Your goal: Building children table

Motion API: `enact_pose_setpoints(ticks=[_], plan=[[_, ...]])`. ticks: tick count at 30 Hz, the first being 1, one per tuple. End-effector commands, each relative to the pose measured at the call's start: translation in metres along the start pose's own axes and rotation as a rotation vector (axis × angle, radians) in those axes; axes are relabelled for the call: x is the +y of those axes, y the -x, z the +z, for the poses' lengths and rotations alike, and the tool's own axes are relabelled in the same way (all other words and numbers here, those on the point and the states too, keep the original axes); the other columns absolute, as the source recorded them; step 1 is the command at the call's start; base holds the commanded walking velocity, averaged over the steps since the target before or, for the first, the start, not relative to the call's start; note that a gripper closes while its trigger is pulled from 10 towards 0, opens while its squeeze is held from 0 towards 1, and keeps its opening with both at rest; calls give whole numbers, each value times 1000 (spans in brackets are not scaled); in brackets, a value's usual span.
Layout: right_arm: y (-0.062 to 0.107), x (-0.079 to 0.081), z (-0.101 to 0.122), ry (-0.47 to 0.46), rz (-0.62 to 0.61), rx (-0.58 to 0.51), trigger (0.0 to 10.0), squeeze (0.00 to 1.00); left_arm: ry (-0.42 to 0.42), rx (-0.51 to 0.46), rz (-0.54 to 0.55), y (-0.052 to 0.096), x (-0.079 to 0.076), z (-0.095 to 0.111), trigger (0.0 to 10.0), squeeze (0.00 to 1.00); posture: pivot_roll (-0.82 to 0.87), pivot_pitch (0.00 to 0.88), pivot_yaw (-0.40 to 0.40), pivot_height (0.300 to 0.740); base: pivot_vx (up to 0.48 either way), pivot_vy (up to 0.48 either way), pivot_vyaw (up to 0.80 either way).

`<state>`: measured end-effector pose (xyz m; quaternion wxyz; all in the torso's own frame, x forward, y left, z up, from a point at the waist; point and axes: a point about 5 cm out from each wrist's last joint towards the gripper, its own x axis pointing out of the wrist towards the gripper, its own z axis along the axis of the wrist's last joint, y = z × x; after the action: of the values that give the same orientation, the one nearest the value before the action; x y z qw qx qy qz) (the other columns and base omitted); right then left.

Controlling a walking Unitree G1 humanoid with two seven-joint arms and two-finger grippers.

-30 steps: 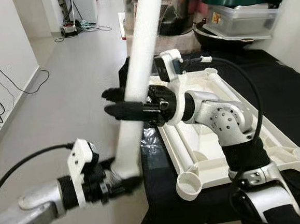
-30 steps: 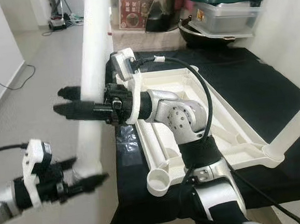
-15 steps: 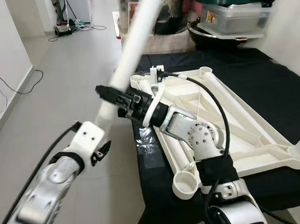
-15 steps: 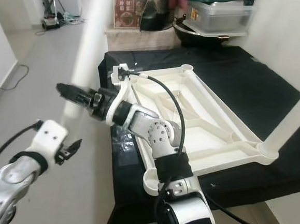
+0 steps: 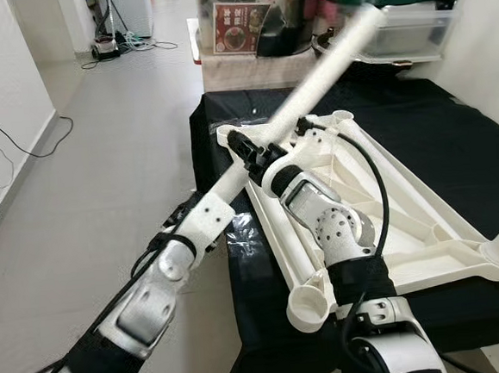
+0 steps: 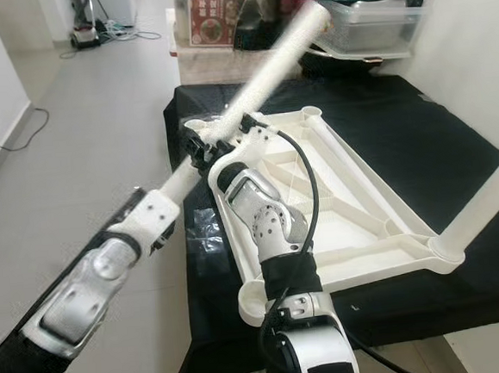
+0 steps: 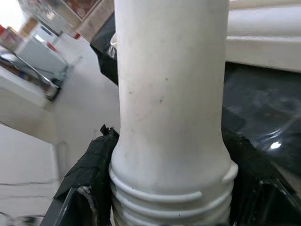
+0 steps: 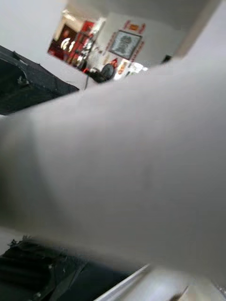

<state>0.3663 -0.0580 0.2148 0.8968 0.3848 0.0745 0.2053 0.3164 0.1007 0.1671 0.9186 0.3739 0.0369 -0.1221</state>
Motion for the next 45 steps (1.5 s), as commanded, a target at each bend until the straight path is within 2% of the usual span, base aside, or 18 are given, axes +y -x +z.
enact_pose_setpoints(ticks=[1, 2, 3, 4, 7, 11, 13, 14, 16, 17, 19, 20, 21, 30, 32, 33, 41, 45], plan=[[-8, 43, -53, -241, 94, 127, 10000, 0, -74, -7, 7, -3, -4, 0, 0, 0, 119, 0, -86, 740, 0, 0, 0], [-10, 44, -55, -279, 87, 142, 10000, 0, -149, -12, 4, -5, -8, 0, 0, 0, 114, 0, -83, 740, 0, 0, 0], [-11, 43, -56, -321, 61, 157, 10000, 0, -227, -21, -6, -7, -12, 1, 784, 0, 112, 0, -83, 740, 0, 0, 0], [-11, 43, -56, -321, 61, 157, 10000, 0, -227, -21, -6, -7, -12, 1, 784, 0, 112, 0, -83, 740, 0, 0, 0], [-14, 29, -58, -403, -94, 157, 10000, 0, -378, -32, -18, -12, -23, 0, 2667, 0, 112, 0, -82, 740, 0, 0, 0], [-15, 22, -57, -461, -179, 141, 10000, 0, -435, -34, -22, -14, -29, -3, 3255, 0, 111, 0, -81, 740, 0, 0, 0], [-15, 24, -53, -511, -193, 132, 10000, 0, -456, -30, -23, -16, -32, -7, 4392, 0, 110, 0, -81, 740, 0, 0, 0], [-15, 25, -51, -523, -194, 129, 10000, 0, -466, -28, -22, -16, -33, -8, 6431, 0, 110, 0, -81, 740, 0, 0, 0], [-15, 26, -49, -528, -193, 129, 10000, 0, -474, -28, -23, -17, -33, -8, 6431, 0, 110, 0, -81, 740, 0, 0, 0], [-15, 26, -47, -527, -196, 116, 0, 0, -481, -30, -23, -17, -33, -8, 7255, 0, 109, 0, -80, 740, 0, 0, 0], [-15, 26, -47, -527, -196, 116, 0, 0, -481, -30, -23, -17, -33, -8, 7255, 0, 109, 0, -80, 740, 0, 0, 0], [-15, 27, -45, -530, -199, 106, 0, 0, -490, -34, -21, -17, -33, -8, 9529, 0, 109, 0, -81, 740, 0, 0, 0], [-15, 27, -43, -531, -200, 98, 0, 0, -499, -38, -18, -17, -33, -8, 10000, 0, 111, 0, -82, 740, 0, 0, 0], [-16, 34, -41, -543, -193, 106, 0, 0, -556, -72, 12, -22, -28, -4, 10000, 0, 114, 0, -85, 740, 0, 0, 0], [-16, 34, -42, -542, -197, 107, 0, 0, -561, -86, 14, -23, -28, -3, 10000, 67, 114, 0, -84, 740, 0, 0, 0], [-15, 34, -42, -538, -197, 106, 0, 0, -558, -107, 14, -23, -27, -1, 10000, 1000, 113, 0, -83, 740, 0, 0, 0], [-15, 27, -38, -493, -198, 77, 0, 0, -502, -109, 12, -17, -20, 1, 10000, 1000, 115, 0, -83, 740, 0, 0, 0], [-15, 15, -23, -433, -198, 15, 0, 0, -453, -107, 73, -6, -8, -2, 10000, 1000, 123, 0, -85, 740, 0, 0, 0]])
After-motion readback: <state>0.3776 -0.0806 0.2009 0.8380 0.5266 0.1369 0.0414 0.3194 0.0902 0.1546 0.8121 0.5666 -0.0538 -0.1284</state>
